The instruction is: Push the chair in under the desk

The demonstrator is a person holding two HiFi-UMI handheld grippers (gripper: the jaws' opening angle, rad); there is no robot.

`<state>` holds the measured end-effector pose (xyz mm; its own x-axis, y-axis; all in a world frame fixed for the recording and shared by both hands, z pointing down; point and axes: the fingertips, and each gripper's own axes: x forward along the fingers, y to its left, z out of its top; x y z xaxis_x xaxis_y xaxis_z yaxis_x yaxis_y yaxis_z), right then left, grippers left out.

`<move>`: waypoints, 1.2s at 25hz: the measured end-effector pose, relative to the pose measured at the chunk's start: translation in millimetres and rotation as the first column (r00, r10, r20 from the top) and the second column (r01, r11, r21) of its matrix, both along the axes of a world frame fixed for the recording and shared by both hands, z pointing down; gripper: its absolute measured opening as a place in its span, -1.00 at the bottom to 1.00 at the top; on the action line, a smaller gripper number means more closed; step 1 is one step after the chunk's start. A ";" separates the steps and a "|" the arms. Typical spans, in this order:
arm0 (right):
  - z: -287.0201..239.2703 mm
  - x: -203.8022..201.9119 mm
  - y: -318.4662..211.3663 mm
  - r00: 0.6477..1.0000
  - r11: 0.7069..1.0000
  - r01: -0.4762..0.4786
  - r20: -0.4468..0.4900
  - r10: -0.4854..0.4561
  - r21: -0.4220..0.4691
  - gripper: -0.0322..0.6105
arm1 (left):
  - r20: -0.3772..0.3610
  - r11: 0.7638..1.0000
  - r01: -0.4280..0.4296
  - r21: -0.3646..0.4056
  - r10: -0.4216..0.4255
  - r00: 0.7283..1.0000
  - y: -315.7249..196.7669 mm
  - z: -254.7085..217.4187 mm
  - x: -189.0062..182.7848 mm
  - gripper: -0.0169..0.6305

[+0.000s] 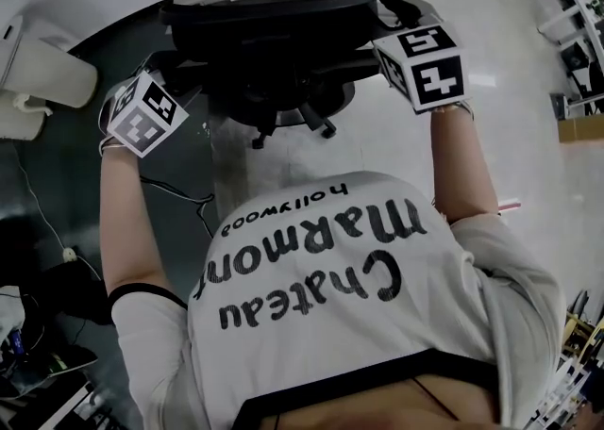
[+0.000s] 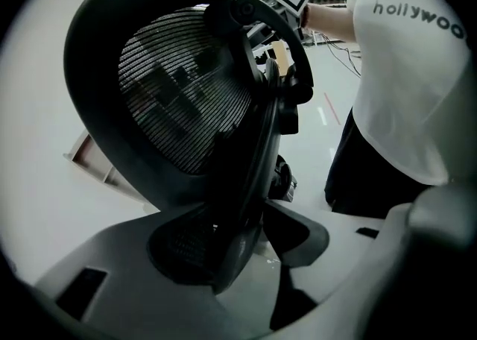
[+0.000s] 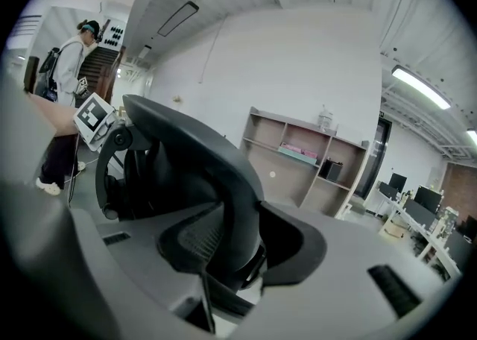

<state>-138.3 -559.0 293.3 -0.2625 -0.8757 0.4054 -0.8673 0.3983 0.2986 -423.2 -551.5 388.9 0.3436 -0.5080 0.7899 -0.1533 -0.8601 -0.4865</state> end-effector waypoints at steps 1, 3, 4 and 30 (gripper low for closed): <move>0.8 0.3 -0.1 1.000 1.000 0.002 0.000 -0.002 0.003 -0.41 | -0.004 1.000 -0.004 0.012 0.004 1.000 0.0 0.6 -0.1 -0.27; 0.2 0.3 2.5 1.000 1.000 0.000 -0.001 0.000 0.009 -0.41 | -0.011 0.999 -0.014 0.034 0.014 1.000 0.7 -0.3 1.2 -0.26; -0.8 0.2 4.7 1.000 1.000 -0.003 -0.005 0.003 0.015 -0.41 | -0.015 0.999 -0.018 0.040 0.019 1.000 1.4 -1.4 1.9 -0.26; 8.6 -40.6 137.9 0.949 0.970 -0.241 0.216 0.230 0.028 -0.87 | -0.459 0.986 -0.041 0.163 0.113 0.881 24.2 -59.1 13.8 -0.37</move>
